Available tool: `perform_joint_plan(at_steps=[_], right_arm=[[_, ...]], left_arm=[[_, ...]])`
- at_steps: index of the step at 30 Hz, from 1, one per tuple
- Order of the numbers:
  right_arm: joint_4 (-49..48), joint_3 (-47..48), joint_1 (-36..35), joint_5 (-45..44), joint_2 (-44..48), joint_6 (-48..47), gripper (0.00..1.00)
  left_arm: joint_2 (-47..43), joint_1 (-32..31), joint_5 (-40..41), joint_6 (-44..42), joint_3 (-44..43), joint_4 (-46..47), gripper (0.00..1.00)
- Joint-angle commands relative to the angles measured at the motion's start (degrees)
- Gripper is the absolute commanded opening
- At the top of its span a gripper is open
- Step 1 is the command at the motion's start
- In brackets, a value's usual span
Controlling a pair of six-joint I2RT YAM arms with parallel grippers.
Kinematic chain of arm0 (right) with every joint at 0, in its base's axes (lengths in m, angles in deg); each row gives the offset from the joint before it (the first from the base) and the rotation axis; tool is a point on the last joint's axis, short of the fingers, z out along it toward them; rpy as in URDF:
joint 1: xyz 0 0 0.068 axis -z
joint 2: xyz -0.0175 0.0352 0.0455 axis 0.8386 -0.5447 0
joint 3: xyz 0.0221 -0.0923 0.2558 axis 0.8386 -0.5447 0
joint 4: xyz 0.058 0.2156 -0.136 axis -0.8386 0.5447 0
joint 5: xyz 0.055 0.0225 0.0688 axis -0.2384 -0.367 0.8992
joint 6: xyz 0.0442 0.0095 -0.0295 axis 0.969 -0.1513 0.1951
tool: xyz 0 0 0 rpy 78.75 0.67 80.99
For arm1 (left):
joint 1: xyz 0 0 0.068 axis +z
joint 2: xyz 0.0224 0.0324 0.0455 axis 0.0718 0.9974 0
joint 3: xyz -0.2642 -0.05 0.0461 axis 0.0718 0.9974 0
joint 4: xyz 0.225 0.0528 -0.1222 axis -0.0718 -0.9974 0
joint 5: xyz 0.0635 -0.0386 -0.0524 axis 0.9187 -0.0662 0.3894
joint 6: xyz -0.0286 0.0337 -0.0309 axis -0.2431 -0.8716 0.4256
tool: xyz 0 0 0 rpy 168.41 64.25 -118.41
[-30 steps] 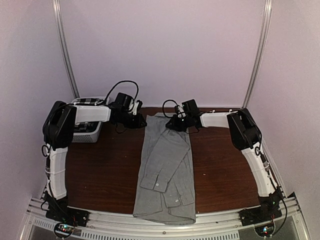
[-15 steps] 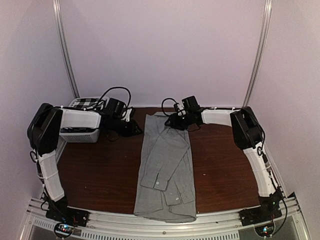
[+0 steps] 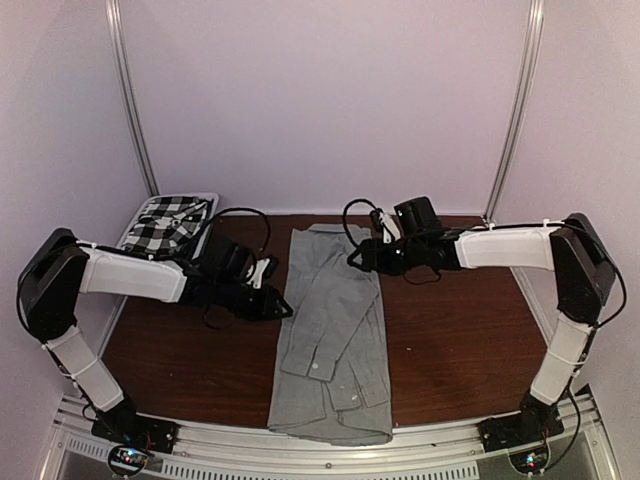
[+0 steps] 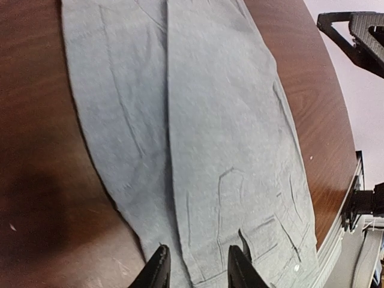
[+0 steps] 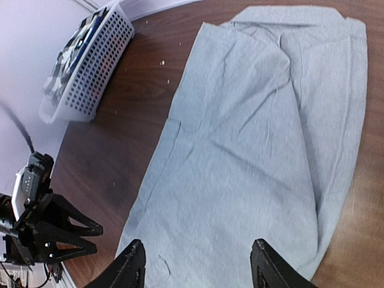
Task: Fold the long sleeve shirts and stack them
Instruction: Pick up the rectangle-folded shirt from the center of the board.
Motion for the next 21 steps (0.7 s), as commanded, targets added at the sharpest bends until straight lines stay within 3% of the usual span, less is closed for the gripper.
perform_joint_plan(at_steps=[1, 11, 21], right_arm=[[-6.2, -12.4, -1.1, -4.6, 9.8, 2.8, 0.61], [-7.4, -28.5, -6.4, -10.4, 26.6, 6.2, 0.62], [-6.0, -32.7, -12.9, -14.3, 30.2, 8.5, 0.62]], left_arm=[[-2.5, -5.1, 3.3, 2.6, 3.2, 2.8, 0.34], [-2.8, -12.7, 9.4, 4.7, 6.8, -0.2, 0.38], [-3.0, -17.3, 12.8, 6.0, 8.0, -4.6, 0.38]])
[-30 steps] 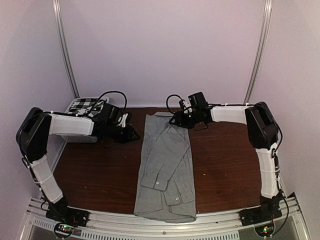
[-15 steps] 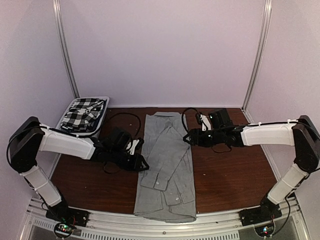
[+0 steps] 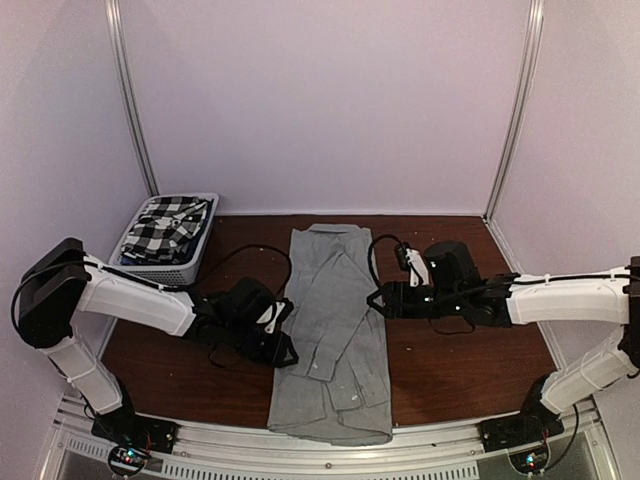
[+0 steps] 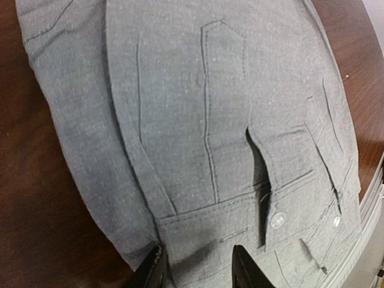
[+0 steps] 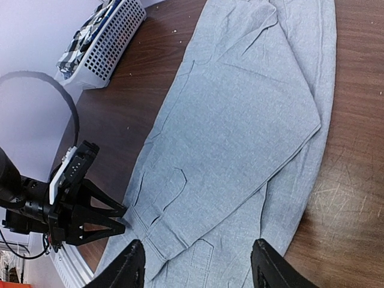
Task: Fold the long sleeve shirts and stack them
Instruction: Pick up the rectangle-folded shirt from the center of the board.
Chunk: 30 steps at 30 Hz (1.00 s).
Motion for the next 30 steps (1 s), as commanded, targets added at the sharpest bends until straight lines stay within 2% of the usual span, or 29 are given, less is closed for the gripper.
perform_joint_plan(at_steps=[1, 11, 15, 24, 30], right_arm=[[-0.3, -1.8, -1.6, -3.0, 1.4, 1.5, 0.62], [0.1, -1.7, -3.7, -4.4, 0.6, 1.8, 0.62], [0.4, -1.4, -4.0, -4.3, 0.0, 1.9, 0.62], [1.2, -0.6, -4.6, -4.2, -0.6, 1.6, 0.61], [4.4, -1.0, -5.2, -3.9, -0.2, 1.6, 0.61]], left_arm=[[-1.7, -2.0, 3.2, 1.3, 0.6, -2.5, 0.38], [-3.3, -3.4, 2.0, 1.8, 1.4, -3.2, 0.37], [-3.5, -3.4, 0.9, 1.7, 0.9, -3.5, 0.28], [-4.4, -3.4, -2.3, 2.3, 1.3, -3.6, 0.00], [-7.8, -3.5, -5.8, 2.6, 3.0, -4.4, 0.00]])
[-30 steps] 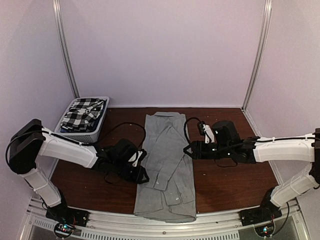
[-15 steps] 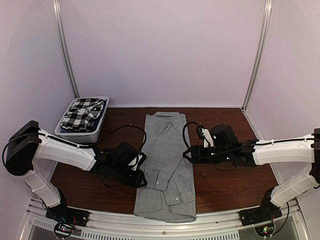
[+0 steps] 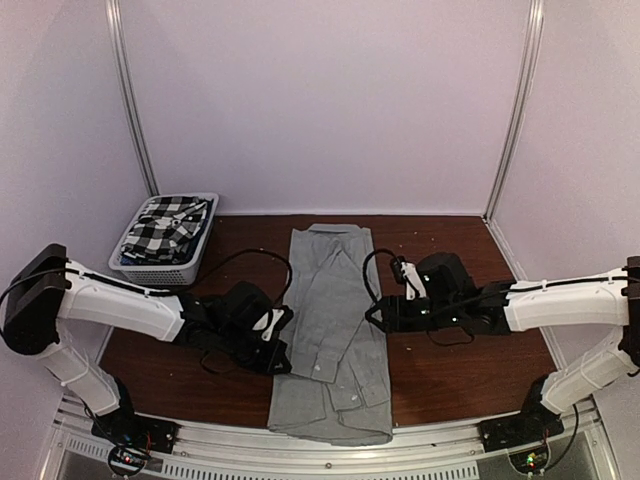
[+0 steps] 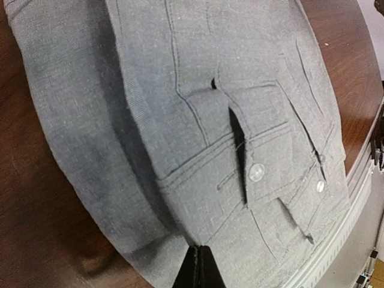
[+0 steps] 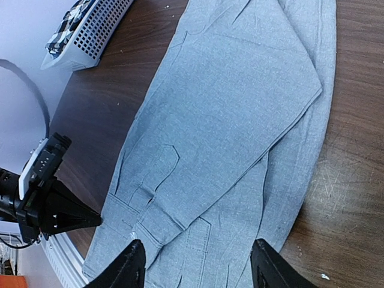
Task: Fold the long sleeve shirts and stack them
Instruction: Pick up the rectangle-folded shirt from the center of the board.
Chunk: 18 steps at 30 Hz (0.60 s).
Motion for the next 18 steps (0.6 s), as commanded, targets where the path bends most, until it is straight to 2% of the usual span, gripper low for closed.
perform_joint_plan(at_steps=[1, 11, 18], right_arm=[[2.5, 0.7, -1.0, -1.1, 0.1, -0.1, 0.61], [5.0, -0.2, -2.9, -0.5, 0.1, 0.3, 0.61], [5.6, -0.8, -4.6, -0.6, 0.3, 1.2, 0.61]], left_arm=[[-3.8, -0.2, -4.5, 0.5, 1.8, -0.6, 0.00], [-5.4, -0.2, -12.0, -0.6, 4.8, -1.4, 0.00], [-6.2, -0.2, -13.3, -0.2, 6.0, -1.5, 0.00]])
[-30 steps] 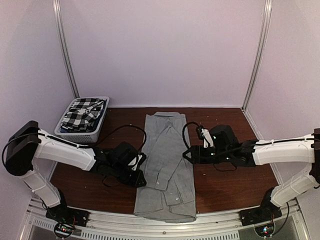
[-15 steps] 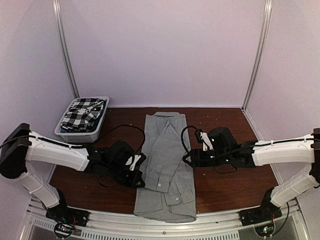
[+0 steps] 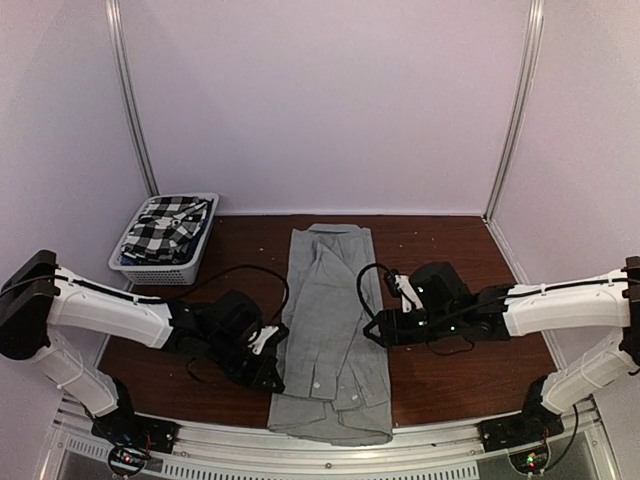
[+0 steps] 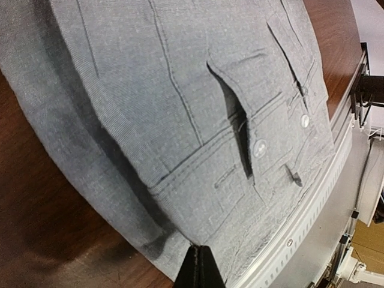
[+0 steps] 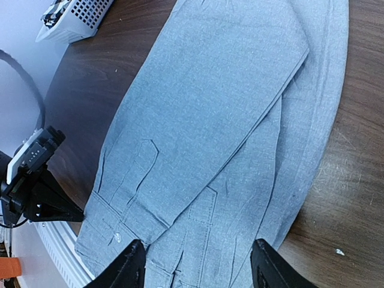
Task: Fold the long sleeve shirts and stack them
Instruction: Pick up the rectangle-folded shirt from the center of the board.
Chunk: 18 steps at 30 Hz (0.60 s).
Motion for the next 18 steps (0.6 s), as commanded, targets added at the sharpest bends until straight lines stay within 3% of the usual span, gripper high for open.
perform_joint_plan(at_steps=[1, 18], right_arm=[[1.1, -0.9, -1.2, -0.7, 0.3, 1.0, 0.61], [-0.3, -6.1, -3.2, 0.2, 2.5, 4.5, 0.61]], left_arm=[[-1.8, -0.2, -2.5, -0.2, 1.1, 0.2, 0.00], [-2.7, -0.3, -3.8, 1.3, 4.6, 2.0, 0.02]])
